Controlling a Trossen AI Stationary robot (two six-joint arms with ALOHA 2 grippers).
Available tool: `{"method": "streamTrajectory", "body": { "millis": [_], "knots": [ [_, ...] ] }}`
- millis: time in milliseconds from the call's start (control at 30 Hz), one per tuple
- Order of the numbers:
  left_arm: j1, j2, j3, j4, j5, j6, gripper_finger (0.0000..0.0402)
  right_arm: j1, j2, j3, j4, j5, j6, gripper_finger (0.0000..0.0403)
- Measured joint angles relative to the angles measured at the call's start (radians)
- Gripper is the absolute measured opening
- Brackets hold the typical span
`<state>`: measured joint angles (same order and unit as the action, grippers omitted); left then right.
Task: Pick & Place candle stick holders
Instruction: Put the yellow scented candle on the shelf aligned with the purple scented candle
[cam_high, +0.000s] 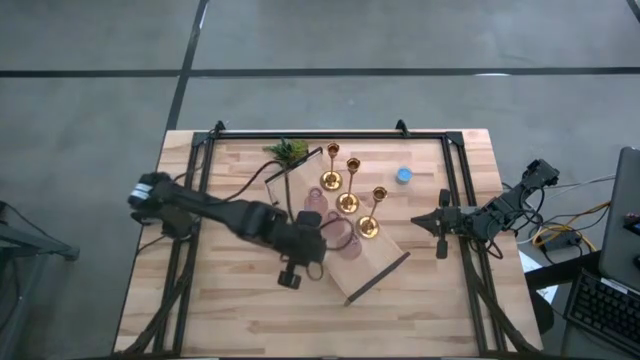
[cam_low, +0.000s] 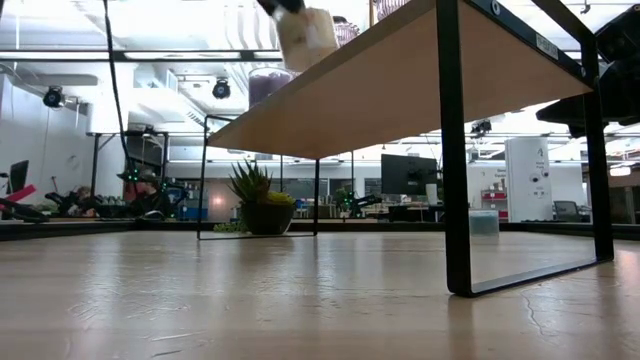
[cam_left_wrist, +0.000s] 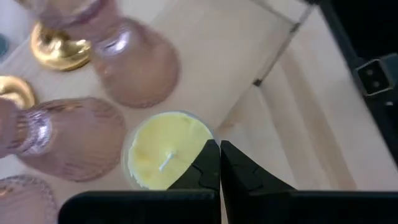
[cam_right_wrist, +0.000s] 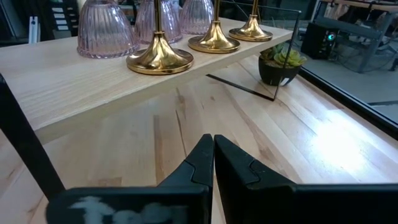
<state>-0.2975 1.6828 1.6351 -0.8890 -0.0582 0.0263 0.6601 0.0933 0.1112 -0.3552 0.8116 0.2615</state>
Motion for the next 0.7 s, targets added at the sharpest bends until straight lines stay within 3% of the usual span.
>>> {"method": "streamTrajectory", "body": {
  "millis": [200,700],
  "knots": [
    [0.060,0.022,-0.003,-0.031,0.019,-0.001,0.0003,0.000,0.000,0.000,0.000,0.000,0.000,0.0008],
    [0.064,0.026,-0.004,-0.007,0.004,0.021,0.0040,0.000,0.000,0.000,0.000,0.000,0.000,0.0008]
  ]
}}
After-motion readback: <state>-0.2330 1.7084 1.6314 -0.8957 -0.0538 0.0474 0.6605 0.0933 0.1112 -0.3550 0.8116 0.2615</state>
